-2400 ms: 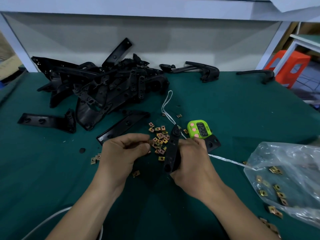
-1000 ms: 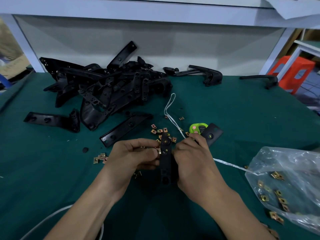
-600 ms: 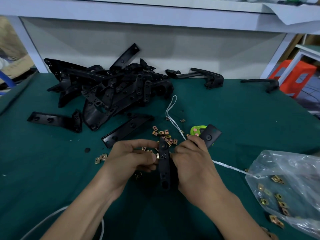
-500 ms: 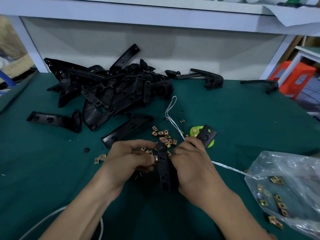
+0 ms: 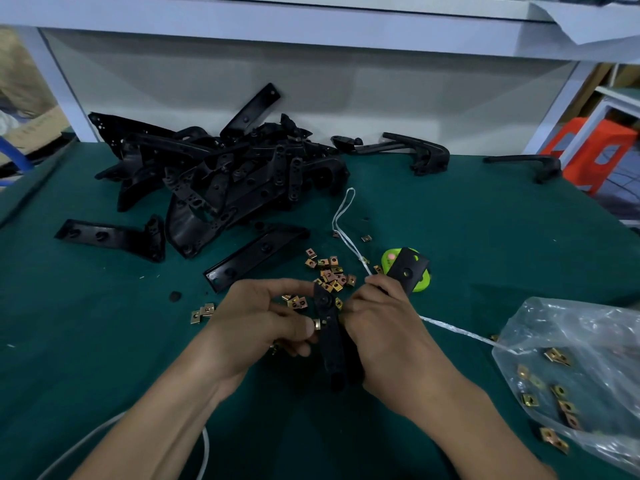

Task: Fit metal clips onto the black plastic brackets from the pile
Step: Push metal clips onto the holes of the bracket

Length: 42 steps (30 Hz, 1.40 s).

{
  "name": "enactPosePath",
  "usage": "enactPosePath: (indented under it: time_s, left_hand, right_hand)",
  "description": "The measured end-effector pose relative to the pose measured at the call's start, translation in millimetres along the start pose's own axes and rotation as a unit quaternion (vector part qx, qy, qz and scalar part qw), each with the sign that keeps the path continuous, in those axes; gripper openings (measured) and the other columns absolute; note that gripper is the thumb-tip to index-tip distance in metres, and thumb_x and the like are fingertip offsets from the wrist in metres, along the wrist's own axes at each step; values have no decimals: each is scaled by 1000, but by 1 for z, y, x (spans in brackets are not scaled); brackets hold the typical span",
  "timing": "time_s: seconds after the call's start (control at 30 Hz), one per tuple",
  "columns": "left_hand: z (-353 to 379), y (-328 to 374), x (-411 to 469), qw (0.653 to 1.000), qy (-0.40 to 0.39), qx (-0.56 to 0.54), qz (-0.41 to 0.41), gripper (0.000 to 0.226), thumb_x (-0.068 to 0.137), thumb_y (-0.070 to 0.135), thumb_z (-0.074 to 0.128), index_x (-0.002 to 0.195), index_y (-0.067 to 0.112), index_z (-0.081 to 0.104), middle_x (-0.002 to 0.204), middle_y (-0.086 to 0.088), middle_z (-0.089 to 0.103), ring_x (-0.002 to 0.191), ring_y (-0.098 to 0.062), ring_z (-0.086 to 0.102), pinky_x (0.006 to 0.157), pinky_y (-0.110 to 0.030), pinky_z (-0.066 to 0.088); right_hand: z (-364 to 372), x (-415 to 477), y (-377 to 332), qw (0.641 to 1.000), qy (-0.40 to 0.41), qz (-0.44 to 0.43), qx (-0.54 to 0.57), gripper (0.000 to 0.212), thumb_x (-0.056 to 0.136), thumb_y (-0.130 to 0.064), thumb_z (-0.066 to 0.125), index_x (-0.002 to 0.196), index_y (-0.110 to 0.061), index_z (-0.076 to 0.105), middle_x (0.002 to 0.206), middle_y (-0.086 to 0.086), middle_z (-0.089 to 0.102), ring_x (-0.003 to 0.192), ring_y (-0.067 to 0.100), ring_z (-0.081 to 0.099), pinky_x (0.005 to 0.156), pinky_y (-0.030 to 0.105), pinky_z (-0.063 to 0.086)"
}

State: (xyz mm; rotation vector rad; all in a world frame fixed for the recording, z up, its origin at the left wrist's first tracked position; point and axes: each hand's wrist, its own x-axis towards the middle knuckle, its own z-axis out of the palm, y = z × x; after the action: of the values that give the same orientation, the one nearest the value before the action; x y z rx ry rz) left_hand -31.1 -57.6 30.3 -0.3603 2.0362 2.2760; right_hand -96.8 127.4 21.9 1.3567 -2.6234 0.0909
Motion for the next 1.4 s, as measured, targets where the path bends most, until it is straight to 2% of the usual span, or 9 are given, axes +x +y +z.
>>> enactPosePath:
  time_s: [0.43,0.53,0.67,0.8,0.93,1.1,1.23,1.3,1.4]
  left_hand:
    - [6,-4,-7,999,-26,12,17,48,67,8,78,110,30,78,63,-11,67,50,-20,59,49,-21,42]
    - [16,-10,-5,999,30,-29,25,35,74,8,86,107,19,79,66,-7,69,48,-16,58,46,-19,41]
    - [19,-18,3,958,168,203,116,17,84,18,79,87,35,80,71,16,74,58,1,65,55,-6,41]
    - [12,-25,8,893,145,395,159,26,82,18,80,97,40,78,89,28,65,87,9,59,74,0,37]
    - [19,-35,11,871,113,444,177,27,84,33,78,110,40,75,96,28,54,92,4,54,80,-13,42]
    - [28,-36,16,854,133,460,201,16,82,37,81,96,34,74,85,29,50,83,2,48,72,-12,36]
    - [33,-37,13,831,154,482,230,3,88,30,76,90,29,74,84,20,60,76,-3,54,69,-23,41]
    - [34,-35,8,836,192,459,230,6,92,33,70,88,30,73,74,17,66,62,-4,58,61,-25,44]
    - [36,-28,3,917,202,293,181,16,93,36,62,81,32,71,63,12,69,50,-7,65,52,-18,49]
  right_hand:
    - [4,0,-7,1000,-7,-14,-18,16,59,-19,69,61,-29,56,66,-10,54,77,17,52,97,29,29]
    - [5,1,1,999,-30,27,27,21,53,-22,73,66,-27,57,69,-11,56,78,15,55,94,27,30]
    - [6,-5,24,981,44,184,47,34,41,-6,73,64,-21,53,66,-8,53,75,22,57,84,23,26]
    - [4,-13,39,963,121,240,30,47,40,2,74,61,-23,40,59,-6,48,64,27,53,80,34,30]
    - [8,-12,37,960,130,247,22,46,43,2,76,61,-22,41,59,-5,50,64,26,51,80,32,28]
    - [14,-10,32,966,96,239,29,35,50,-4,71,62,-22,44,64,-6,51,70,22,50,85,31,30]
    - [15,-9,30,968,80,235,41,32,53,-5,68,65,-23,45,67,-11,45,71,15,39,90,27,29]
    - [15,-9,30,968,74,238,43,29,55,-5,69,66,-22,49,69,-10,48,73,15,42,92,27,30]
    - [15,-8,30,967,78,239,47,29,55,-3,68,66,-23,49,69,-9,50,74,16,45,92,28,30]
